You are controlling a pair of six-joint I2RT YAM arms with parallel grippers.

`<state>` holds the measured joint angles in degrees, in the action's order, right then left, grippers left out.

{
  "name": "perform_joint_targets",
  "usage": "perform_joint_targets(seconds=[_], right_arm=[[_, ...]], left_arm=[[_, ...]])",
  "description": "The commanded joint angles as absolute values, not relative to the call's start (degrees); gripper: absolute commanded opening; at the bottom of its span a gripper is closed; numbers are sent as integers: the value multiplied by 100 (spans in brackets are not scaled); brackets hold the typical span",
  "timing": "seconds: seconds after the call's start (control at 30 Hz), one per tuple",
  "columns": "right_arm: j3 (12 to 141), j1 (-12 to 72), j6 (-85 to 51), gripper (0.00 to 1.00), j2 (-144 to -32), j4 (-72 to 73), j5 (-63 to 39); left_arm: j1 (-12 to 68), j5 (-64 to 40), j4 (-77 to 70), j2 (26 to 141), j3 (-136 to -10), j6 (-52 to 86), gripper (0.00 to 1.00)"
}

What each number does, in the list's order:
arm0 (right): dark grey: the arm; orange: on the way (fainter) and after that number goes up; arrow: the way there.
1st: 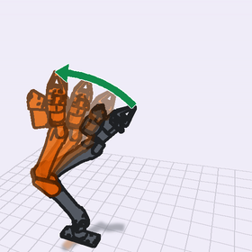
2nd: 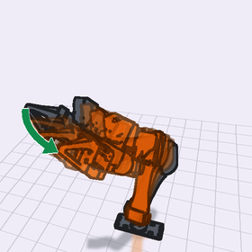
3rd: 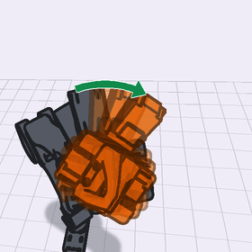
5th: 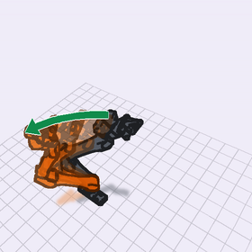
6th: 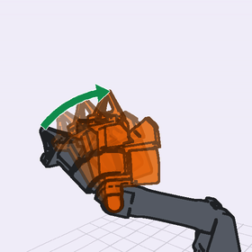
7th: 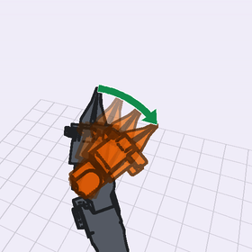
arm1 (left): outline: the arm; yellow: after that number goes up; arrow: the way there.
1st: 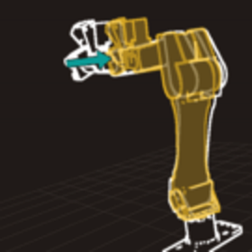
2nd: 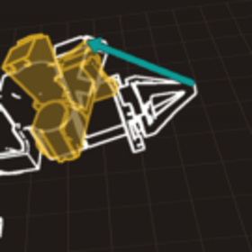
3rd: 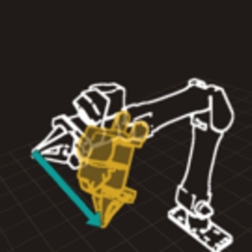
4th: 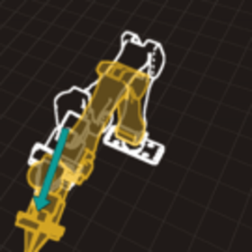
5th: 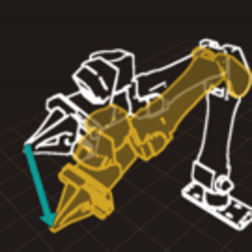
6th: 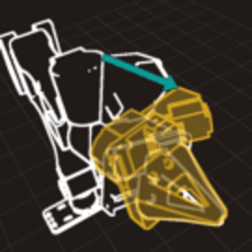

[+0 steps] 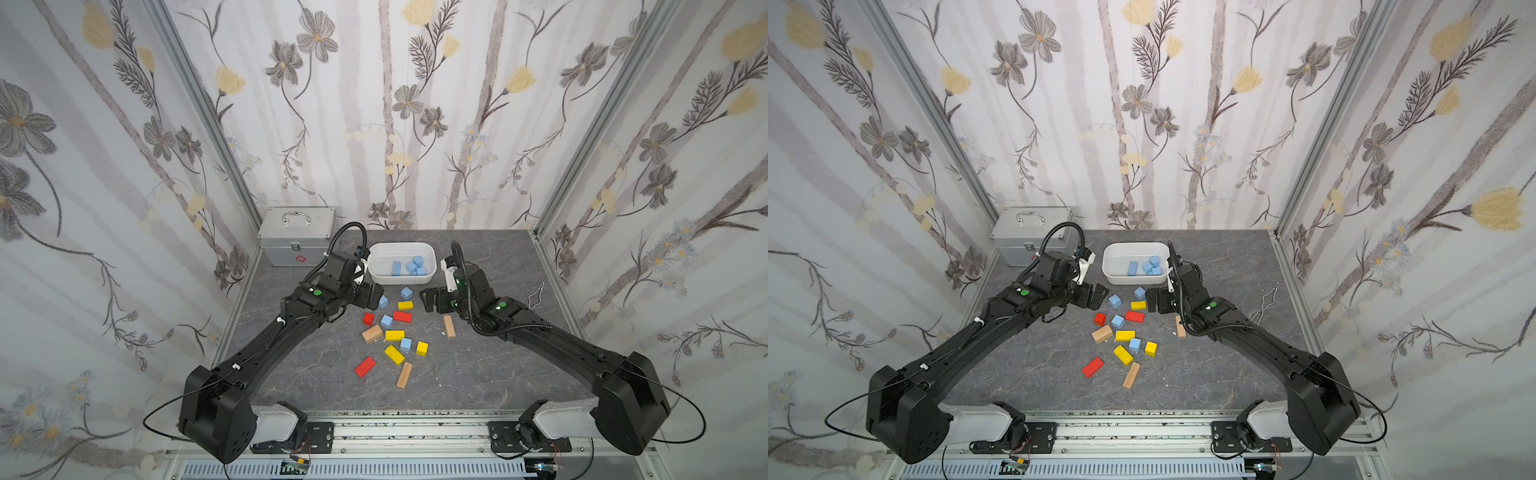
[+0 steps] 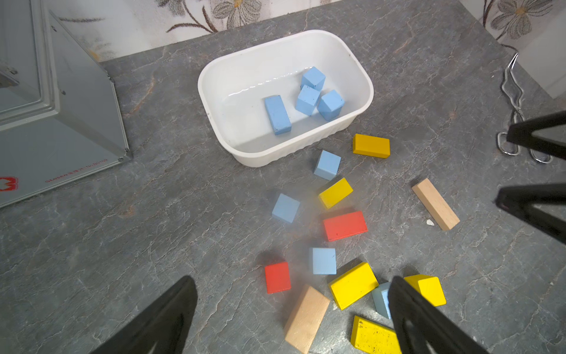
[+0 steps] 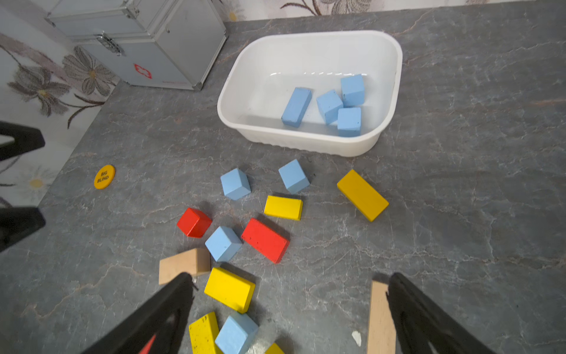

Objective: Pick out the blue building blocks
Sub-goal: Pick up the building block from the center of the board.

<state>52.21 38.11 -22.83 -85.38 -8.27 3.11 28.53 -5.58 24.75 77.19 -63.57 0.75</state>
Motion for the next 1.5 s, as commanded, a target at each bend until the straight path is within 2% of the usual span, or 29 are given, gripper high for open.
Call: perform_joint_targets(seconds=[0.0,0.27,0.5,0.67,1.07,1.47], right_arm=[[4804,3896,-2463,100,-8325,-245,239],[3681,4031,-2834,100,-7770,411,11],[3228,4030,-2846,100,-7542,979,-210],[2966,4028,-2778,100,-7574,1367,-379],[2998,4017,-2619,100,-7936,1675,-470],[3023,3920,-2593,100,-8059,1714,-466]], left_arm=[[2869,-575,2878,7941,-6605,109,100],[2865,-845,3352,8831,-7315,-468,100],[2876,-949,4157,9924,-8282,-1307,100],[2874,-1011,4156,10333,-8525,-1670,99],[2874,-1053,3826,10978,-8607,-2416,98],[2742,-1263,4061,11885,-9315,-2819,94]])
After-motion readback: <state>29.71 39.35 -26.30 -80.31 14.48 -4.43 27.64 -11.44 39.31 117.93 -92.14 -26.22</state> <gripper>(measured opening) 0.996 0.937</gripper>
